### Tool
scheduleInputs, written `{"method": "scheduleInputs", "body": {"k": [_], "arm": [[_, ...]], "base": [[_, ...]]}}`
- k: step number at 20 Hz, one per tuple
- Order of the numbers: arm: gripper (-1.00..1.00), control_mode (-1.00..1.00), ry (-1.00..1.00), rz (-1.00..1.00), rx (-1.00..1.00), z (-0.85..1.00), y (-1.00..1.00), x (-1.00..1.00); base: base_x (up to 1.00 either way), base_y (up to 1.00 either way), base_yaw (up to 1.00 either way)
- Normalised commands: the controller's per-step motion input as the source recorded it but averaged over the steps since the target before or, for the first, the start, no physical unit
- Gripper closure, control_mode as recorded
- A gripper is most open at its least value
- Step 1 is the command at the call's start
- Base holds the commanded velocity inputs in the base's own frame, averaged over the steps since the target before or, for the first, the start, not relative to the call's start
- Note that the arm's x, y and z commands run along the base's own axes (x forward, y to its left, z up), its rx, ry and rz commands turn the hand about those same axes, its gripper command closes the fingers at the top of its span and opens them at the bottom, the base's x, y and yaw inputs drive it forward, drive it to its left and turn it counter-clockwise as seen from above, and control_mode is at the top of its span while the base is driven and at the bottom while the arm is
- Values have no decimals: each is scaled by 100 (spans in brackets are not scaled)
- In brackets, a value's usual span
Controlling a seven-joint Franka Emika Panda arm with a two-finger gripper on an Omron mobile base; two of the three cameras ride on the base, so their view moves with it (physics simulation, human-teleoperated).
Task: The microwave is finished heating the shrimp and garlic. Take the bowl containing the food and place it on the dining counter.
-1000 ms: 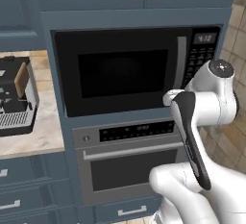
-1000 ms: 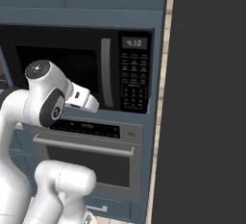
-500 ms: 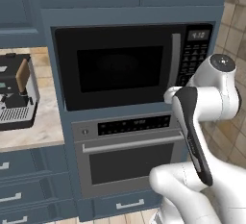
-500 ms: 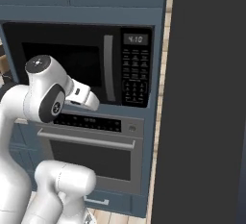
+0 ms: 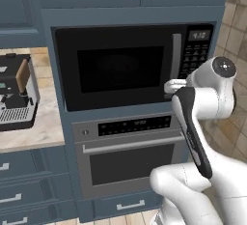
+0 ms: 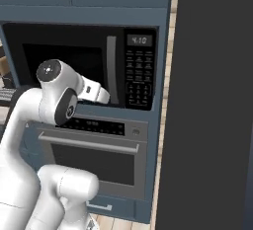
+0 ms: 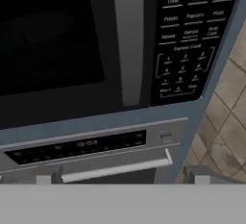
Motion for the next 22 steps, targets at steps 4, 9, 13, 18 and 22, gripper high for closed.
{"method": "scheduleInputs", "body": {"k": [4, 9, 13, 18, 22], "arm": [[-100, -100, -17, 0, 0, 5, -21, 100], [-100, -100, -10, 0, 0, 0, -22, 96], [-100, -100, -6, 0, 0, 0, -12, 97], [-100, -100, 0, 0, 0, 0, -15, 97], [-100, -100, 0, 0, 0, -2, -11, 96]], "base": [[0, 0, 0], [0, 0, 0], [0, 0, 0], [0, 0, 0], [0, 0, 0]]}}
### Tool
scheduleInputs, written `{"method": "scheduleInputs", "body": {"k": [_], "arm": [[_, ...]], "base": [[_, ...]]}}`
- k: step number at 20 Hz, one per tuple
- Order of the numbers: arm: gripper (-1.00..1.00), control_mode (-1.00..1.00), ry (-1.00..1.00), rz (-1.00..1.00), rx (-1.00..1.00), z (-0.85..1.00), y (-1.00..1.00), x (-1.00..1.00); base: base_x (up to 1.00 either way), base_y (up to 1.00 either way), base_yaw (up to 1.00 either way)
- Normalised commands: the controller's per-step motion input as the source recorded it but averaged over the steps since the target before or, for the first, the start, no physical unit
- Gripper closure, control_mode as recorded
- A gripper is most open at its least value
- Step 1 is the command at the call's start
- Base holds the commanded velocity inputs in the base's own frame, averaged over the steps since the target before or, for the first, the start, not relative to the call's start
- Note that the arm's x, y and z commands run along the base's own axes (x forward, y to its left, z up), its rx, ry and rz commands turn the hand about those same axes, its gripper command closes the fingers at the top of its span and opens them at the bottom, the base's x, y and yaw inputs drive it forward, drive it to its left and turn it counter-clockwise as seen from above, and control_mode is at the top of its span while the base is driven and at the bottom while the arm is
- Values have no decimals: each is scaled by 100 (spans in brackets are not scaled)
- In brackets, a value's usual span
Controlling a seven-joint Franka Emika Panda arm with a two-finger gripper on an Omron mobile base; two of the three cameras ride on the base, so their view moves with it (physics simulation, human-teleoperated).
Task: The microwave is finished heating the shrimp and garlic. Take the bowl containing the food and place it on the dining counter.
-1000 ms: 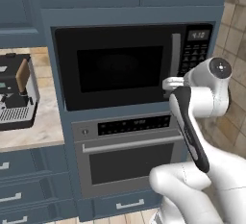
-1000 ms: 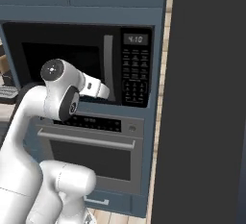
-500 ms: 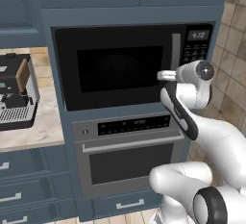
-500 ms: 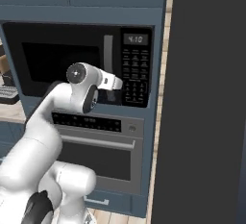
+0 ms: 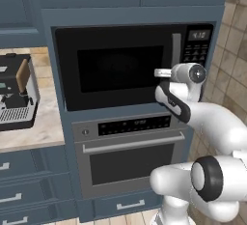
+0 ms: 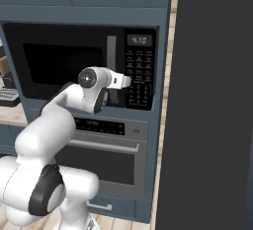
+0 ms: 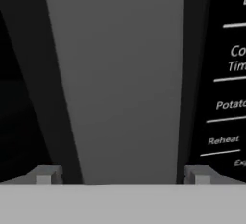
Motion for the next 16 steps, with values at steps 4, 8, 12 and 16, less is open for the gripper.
{"method": "scheduleInputs", "body": {"k": [4, 8, 12, 16], "arm": [[100, -100, 0, 1, 0, -1, -6, 68], [100, -100, 0, 1, 0, 0, -1, 2], [100, -100, 4, 0, 0, 7, 0, -20], [100, -100, 4, 0, 0, 41, 6, -73]], "base": [[0, 0, 0], [0, 0, 0], [0, 0, 0], [0, 0, 0]]}}
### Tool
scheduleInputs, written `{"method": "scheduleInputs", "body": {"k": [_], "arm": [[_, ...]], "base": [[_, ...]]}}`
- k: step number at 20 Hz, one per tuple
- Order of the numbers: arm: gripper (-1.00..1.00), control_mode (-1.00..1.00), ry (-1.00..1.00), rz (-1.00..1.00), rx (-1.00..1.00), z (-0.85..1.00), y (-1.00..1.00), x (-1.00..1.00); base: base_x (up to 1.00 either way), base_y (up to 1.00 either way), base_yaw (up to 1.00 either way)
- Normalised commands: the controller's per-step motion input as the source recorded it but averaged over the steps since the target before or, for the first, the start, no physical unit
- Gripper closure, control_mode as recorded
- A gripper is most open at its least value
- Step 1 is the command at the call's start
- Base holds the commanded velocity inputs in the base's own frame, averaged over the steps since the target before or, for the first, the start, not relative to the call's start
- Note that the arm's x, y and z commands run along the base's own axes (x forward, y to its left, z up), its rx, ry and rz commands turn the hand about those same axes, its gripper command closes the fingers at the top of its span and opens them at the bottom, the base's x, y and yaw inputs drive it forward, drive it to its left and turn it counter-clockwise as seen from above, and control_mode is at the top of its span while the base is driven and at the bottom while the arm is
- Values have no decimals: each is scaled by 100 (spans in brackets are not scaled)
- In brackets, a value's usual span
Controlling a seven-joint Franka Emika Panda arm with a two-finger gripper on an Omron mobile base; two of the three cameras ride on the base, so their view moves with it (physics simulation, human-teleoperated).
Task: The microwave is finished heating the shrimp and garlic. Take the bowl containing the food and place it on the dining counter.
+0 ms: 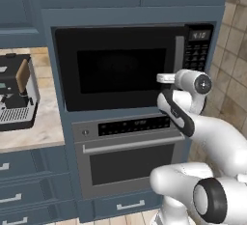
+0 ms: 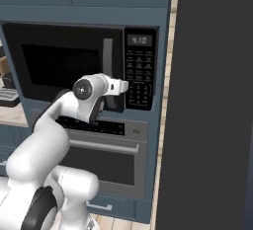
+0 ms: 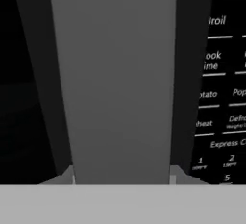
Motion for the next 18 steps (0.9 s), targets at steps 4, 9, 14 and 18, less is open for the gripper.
{"method": "scheduleInputs", "body": {"k": [4, 9, 14, 18], "arm": [[100, -100, 3, 0, 0, 62, 24, -99], [100, -100, 5, 0, 0, 78, 33, -100], [100, -100, 1, 0, 0, 80, 33, -100], [100, -100, 0, 0, 0, 81, 36, -100]], "base": [[0, 0, 0], [0, 0, 0], [0, 0, 0], [0, 0, 0]]}}
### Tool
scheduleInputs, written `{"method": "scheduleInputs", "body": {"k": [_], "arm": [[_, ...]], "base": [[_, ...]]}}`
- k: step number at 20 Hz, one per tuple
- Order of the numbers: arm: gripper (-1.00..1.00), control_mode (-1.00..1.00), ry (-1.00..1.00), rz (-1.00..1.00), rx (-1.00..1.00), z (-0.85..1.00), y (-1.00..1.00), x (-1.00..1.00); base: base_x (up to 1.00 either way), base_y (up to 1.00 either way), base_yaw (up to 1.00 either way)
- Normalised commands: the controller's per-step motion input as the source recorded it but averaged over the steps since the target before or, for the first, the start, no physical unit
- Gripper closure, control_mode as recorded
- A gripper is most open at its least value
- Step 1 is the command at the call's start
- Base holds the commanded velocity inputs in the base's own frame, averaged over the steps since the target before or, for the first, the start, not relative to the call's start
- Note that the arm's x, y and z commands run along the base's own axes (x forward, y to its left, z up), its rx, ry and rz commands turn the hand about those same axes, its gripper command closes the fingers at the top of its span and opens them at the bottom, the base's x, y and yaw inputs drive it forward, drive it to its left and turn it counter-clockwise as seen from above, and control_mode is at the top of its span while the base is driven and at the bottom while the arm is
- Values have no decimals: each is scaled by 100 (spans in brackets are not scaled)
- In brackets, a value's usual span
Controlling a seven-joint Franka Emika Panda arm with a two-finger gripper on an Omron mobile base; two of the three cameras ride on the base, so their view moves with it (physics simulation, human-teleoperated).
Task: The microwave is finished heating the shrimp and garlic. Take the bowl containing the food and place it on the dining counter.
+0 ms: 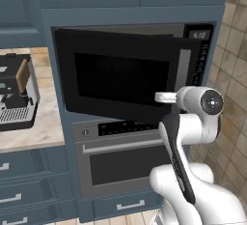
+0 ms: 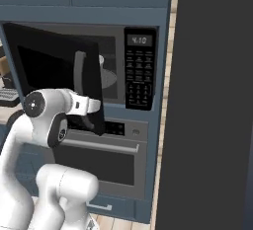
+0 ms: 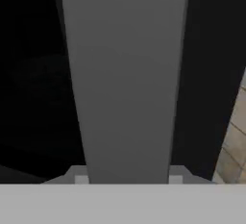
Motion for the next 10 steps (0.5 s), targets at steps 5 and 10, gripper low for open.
{"method": "scheduleInputs", "body": {"k": [5, 10], "arm": [[-100, -100, -1, 0, 0, 65, 39, -100], [-100, -100, -13, 6, -1, -33, 9, -100]], "base": [[0, 0, 0], [0, 0, 0]]}}
